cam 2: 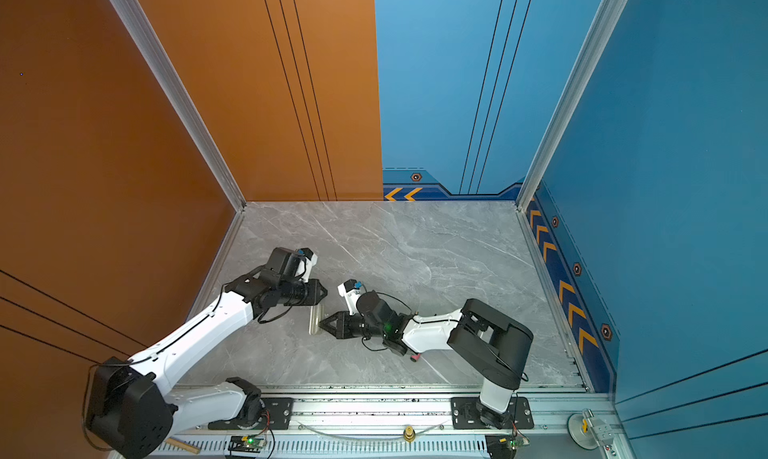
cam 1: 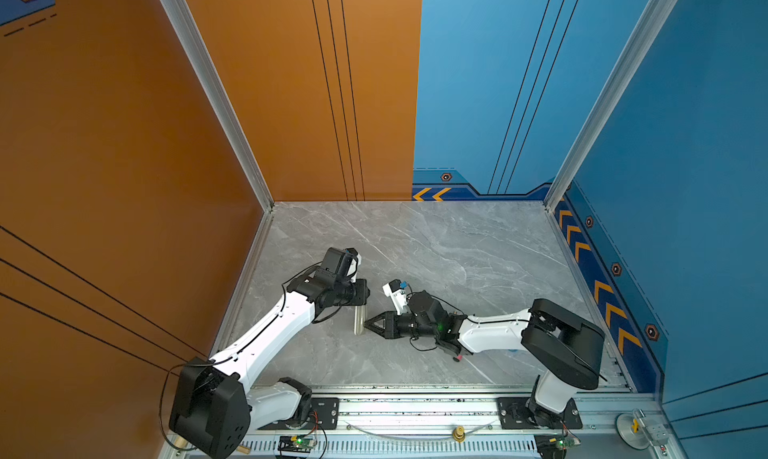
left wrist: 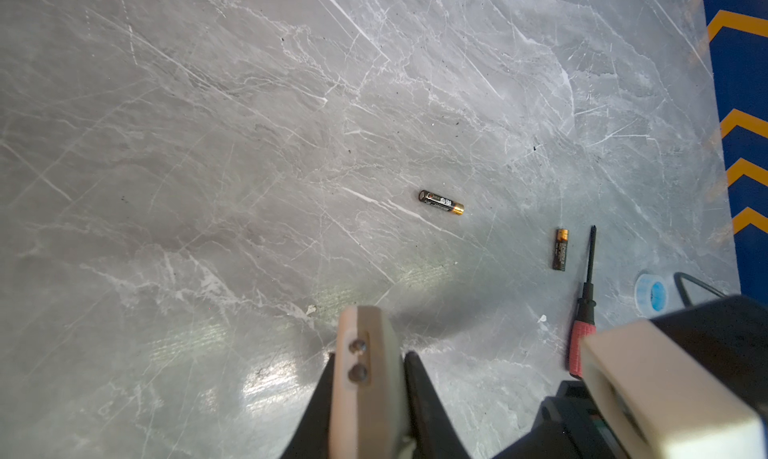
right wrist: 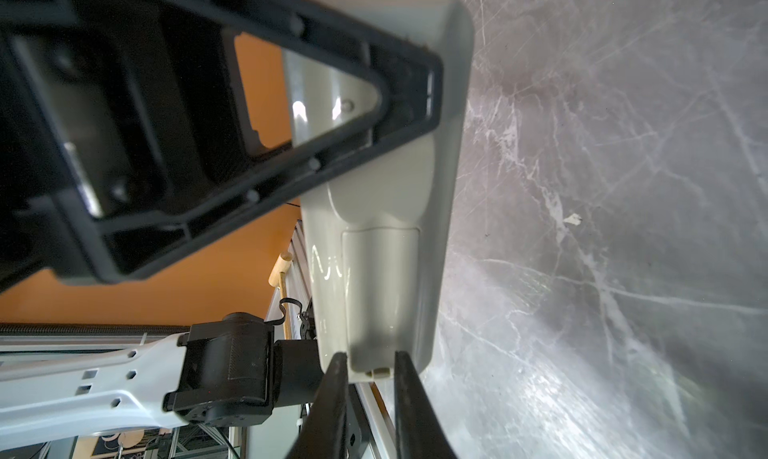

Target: Load the batteries into the remote control

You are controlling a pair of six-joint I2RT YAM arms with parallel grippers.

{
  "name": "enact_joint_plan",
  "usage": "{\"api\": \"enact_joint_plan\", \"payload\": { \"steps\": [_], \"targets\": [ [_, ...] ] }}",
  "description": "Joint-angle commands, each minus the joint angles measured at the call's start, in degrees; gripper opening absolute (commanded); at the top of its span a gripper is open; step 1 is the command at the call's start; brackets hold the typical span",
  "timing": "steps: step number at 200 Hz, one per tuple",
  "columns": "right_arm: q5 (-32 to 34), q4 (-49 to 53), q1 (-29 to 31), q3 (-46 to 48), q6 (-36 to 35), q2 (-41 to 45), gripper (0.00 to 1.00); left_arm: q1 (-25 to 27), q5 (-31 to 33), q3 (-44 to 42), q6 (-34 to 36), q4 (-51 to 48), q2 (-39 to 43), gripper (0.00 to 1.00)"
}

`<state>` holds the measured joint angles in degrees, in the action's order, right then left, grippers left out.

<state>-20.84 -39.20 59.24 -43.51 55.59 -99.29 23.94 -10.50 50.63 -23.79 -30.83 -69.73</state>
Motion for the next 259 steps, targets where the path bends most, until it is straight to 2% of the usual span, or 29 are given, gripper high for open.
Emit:
{"api": "enact_joint_plan", "payload": {
  "steps": [1,14,66,81,223,259],
  "targets": [
    [0.0,-1.2,0.1,0.9,0.6,-0.1,0.19,-0.5,-0.1,-0.5,0.0,0.5,0.7,0.00],
    [0.2,-0.6,0.1,1.0,0.5,0.3,0.22,-0.6,-0.2,-0.6,0.0,0.5,0.7,0.00],
    [0.7,0.9,0.0,0.9,0.1,0.9,0.47,-0.6,-0.5,-0.7,0.1,0.6,0.8,0.00],
    [0.7,0.4,0.0,1.0,0.4,0.5,0.50,-0.5,-0.6,-0.9,0.1,0.8,0.8,0.00],
    [-0.5,-4.1,0.1,-0.4,1.7,-3.2,0.45,0.2,-1.4,-1.2,-0.3,0.9,1.4,0.00],
    [-0.6,-4.6,0.1,-0.5,1.6,-3.5,0.41,0.2,-1.5,-1.1,-0.4,1.0,1.4,0.00]
  ]
}}
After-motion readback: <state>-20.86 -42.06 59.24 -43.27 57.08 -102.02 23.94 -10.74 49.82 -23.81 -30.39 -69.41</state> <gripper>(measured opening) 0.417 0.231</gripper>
